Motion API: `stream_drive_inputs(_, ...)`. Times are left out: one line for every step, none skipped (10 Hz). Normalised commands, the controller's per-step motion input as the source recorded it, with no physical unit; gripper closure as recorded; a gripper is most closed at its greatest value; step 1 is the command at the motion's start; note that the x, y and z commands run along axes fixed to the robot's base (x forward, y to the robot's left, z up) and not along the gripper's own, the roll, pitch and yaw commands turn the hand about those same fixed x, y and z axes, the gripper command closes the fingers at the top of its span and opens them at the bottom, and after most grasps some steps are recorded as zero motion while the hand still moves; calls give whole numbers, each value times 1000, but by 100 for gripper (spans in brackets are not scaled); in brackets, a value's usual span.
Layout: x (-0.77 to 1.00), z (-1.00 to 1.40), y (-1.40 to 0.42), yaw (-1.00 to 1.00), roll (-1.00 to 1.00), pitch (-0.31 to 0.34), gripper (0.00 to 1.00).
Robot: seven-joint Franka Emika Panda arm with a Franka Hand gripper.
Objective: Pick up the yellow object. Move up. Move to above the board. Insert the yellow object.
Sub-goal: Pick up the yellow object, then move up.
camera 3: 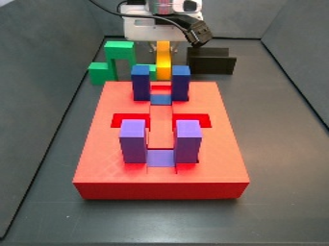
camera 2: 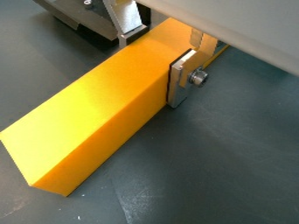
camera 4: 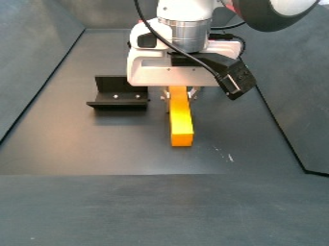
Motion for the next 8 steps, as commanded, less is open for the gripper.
stream_drive_inputs(0,0,0,0,0,0,100)
stream_drive_inputs(0,0,0,0,0,0,100)
stream_drive_inputs(0,0,0,0,0,0,100)
stream_drive_inputs(0,0,0,0,0,0,100)
stream_drive_inputs(0,833,0,0,0,0,100)
stream_drive_inputs(11,817,-61,-36,-7,1,100)
stream_drive_inputs(-26,627,-52,-38,4,22,100)
stream_drive_inputs(-15,320,-23,-25,29,0,100)
